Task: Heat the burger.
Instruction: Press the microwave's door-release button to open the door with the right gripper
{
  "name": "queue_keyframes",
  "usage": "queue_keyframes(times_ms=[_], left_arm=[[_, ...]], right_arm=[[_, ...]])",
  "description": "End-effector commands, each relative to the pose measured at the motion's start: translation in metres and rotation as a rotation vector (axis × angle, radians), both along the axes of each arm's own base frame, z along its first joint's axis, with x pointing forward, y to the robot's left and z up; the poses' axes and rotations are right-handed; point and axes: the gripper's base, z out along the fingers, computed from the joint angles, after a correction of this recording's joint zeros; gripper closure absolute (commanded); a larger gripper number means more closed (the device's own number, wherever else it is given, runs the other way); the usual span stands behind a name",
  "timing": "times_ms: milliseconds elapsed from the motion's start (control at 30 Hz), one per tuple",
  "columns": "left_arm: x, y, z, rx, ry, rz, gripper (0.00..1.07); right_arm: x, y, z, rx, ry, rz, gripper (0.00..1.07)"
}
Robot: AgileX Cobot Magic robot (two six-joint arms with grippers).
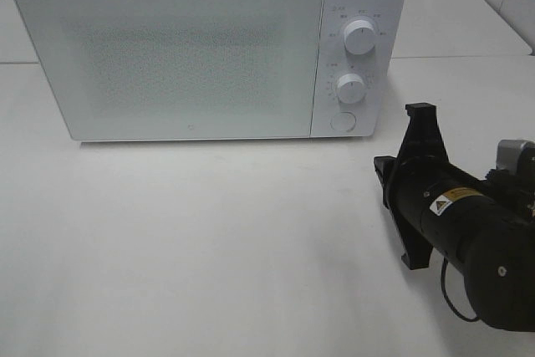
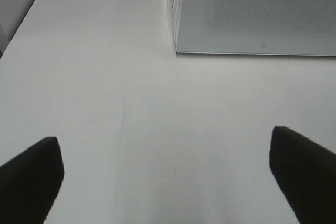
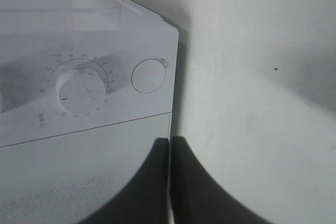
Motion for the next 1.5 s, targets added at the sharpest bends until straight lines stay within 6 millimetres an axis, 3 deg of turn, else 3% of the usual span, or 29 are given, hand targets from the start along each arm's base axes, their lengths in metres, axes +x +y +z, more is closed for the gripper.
queue_keyframes(times_ms=[33, 367, 1067, 1500], left_arm=[[-0.002, -0.001, 0.000, -0.003, -0.018, -0.003, 0.07], [-0.002, 0.000, 0.000, -0.002, -0.018, -0.002, 0.07], [-0.002, 0.000, 0.000, -0.002, -0.018, -0.002, 0.07], [-0.002, 0.000, 0.000, -0.002, -0.018, -0.002, 0.07]], right_arm=[[0.004, 0.005, -0.004, 0.002, 0.010, 0.001, 1.07], [0.023, 0.014, -0.014, 0.004, 0.012, -0.036, 1.07], [0.090, 0.017, -0.023, 0.006, -0.024, -0.063, 1.07], [0.110, 0.023, -0.032, 0.006, -0.033, -0.057, 1.07]])
